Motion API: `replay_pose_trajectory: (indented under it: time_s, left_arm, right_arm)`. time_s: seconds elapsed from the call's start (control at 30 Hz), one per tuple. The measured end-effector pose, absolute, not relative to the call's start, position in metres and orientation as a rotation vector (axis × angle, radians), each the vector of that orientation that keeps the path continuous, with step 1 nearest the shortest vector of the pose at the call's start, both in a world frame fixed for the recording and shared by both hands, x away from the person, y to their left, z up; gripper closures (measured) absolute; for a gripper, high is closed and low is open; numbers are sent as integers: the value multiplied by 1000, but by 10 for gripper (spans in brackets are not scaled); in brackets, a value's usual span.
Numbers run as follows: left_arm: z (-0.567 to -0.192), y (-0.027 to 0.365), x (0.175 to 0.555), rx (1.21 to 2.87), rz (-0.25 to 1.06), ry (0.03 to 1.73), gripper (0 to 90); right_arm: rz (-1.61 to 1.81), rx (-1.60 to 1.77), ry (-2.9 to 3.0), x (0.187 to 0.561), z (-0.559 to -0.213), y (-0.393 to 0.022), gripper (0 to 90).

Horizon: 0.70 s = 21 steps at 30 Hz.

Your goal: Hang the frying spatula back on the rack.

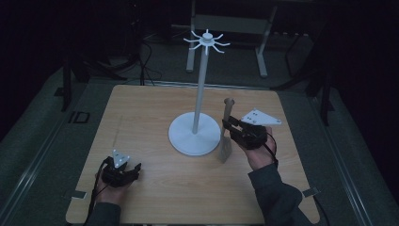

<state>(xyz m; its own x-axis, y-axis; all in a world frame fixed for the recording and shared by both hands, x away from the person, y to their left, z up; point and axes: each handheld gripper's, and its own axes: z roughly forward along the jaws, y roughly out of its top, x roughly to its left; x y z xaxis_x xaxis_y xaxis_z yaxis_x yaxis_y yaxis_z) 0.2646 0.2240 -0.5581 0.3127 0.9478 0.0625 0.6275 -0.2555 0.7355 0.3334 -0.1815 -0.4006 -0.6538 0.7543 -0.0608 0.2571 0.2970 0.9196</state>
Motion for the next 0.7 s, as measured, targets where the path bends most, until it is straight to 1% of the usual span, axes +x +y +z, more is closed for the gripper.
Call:
replay_pose_trajectory:
  time_s: [0.7]
  left_arm:
    - [-558,224,265,1978,682,1391,389]
  right_arm:
    - [1363,867,2057,339,-376,-176,734]
